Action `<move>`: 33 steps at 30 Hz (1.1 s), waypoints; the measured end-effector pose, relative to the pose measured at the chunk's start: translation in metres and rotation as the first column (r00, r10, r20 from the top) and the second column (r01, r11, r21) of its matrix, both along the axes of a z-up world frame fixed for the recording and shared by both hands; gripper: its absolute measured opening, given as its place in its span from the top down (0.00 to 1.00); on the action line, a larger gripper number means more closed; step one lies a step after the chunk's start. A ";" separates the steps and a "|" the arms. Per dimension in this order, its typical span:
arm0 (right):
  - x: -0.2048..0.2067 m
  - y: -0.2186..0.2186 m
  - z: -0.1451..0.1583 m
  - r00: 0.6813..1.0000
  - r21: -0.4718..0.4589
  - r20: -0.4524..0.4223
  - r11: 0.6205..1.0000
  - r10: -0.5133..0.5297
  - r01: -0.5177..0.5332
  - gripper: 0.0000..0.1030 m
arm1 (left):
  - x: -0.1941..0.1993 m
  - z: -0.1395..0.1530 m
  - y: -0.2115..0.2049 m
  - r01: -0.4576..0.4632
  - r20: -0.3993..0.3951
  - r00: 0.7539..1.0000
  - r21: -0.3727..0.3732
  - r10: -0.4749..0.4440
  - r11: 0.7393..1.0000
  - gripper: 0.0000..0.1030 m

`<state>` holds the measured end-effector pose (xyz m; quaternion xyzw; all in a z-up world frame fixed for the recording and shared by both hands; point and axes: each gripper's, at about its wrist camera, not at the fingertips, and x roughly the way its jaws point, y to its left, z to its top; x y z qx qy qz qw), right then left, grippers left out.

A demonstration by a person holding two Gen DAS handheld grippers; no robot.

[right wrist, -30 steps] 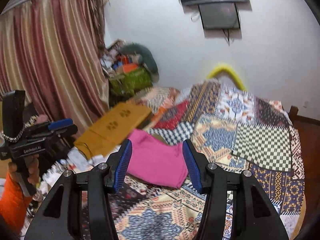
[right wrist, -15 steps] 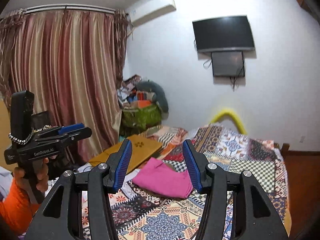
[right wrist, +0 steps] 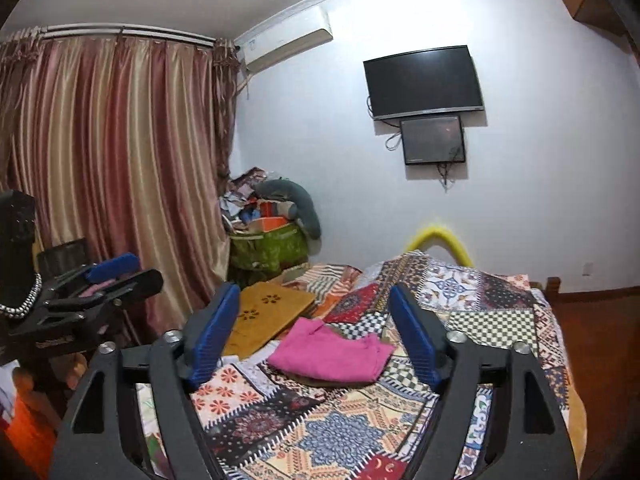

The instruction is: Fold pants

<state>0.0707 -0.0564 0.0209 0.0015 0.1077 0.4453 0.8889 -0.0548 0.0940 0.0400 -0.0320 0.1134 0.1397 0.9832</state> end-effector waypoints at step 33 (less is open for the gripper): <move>-0.009 -0.013 0.001 0.997 -0.011 0.017 0.997 -0.072 0.073 0.00 | 0.006 -0.009 -0.003 -0.024 0.010 1.000 -0.009 0.024 1.000 0.03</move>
